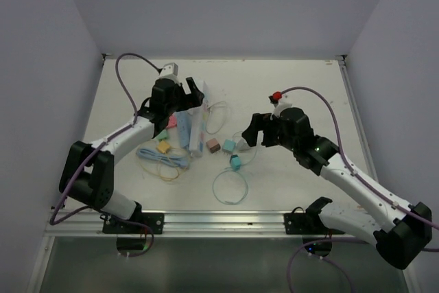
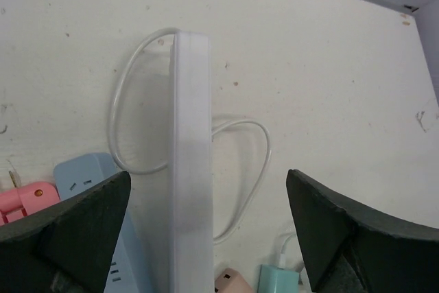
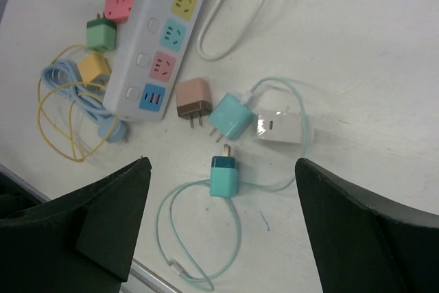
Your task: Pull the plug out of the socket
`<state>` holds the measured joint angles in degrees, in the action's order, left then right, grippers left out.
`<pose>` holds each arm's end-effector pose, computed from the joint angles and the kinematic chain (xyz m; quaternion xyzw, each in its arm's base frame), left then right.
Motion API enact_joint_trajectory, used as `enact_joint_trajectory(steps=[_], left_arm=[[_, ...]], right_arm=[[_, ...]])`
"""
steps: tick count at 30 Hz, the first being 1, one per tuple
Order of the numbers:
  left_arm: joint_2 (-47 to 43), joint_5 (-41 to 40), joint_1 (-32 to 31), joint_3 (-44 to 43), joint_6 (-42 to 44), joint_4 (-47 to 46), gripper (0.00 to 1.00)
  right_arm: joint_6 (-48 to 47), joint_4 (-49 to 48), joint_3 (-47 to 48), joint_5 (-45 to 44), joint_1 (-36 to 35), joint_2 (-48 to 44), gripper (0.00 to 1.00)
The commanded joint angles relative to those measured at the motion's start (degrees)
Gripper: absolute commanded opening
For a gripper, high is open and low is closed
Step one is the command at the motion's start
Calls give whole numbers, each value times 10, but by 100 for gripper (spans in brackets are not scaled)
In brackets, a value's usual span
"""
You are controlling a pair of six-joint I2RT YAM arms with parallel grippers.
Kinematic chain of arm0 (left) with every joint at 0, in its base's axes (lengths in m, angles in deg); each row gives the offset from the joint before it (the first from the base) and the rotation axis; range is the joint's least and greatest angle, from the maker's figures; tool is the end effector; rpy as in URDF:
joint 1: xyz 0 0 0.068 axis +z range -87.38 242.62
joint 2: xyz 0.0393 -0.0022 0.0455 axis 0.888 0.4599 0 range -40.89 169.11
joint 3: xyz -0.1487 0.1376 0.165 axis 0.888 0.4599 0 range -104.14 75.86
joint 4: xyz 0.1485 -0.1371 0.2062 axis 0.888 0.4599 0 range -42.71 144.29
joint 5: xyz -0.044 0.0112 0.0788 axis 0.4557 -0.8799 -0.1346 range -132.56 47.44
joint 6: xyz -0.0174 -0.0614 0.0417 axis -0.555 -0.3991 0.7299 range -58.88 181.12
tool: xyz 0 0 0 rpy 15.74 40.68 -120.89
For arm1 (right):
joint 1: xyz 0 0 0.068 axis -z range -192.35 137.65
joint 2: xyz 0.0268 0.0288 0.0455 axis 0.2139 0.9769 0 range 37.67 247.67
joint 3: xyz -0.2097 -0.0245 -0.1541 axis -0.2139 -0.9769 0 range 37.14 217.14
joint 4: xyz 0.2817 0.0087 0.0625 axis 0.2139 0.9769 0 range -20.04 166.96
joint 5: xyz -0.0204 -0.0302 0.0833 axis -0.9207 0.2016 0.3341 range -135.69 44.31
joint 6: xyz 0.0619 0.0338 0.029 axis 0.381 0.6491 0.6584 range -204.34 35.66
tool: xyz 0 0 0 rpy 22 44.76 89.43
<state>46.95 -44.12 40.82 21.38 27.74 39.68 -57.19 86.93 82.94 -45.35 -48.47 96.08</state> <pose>0.3694 -0.1458 0.2048 -0.0927 0.8417 -0.2360 0.4766 0.2331 0.1706 0.2586 -0.0691 0.8615 0.2660 0.4270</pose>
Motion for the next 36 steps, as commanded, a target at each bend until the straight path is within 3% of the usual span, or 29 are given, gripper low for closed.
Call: enact_joint_trajectory(steps=[1,7,15,22,29,36], left_arm=[[-68,-27,6,-12,14,30,99],[-202,-71,8,-12,52,97,100],[-438,-205,8,-6,138,200,100],[-640,-313,8,38,192,274,100],[-831,-384,7,166,192,273,100],[-899,-410,8,213,199,242,100]], right_arm=[[-46,77,53,-97,-1,-54,91],[-93,127,92,-218,0,-125,99],[-163,154,103,-353,-1,-247,99],[-188,163,70,-415,-1,-362,99],[-211,113,-23,-415,-2,-469,99],[-223,97,-36,-406,-1,-455,99]])
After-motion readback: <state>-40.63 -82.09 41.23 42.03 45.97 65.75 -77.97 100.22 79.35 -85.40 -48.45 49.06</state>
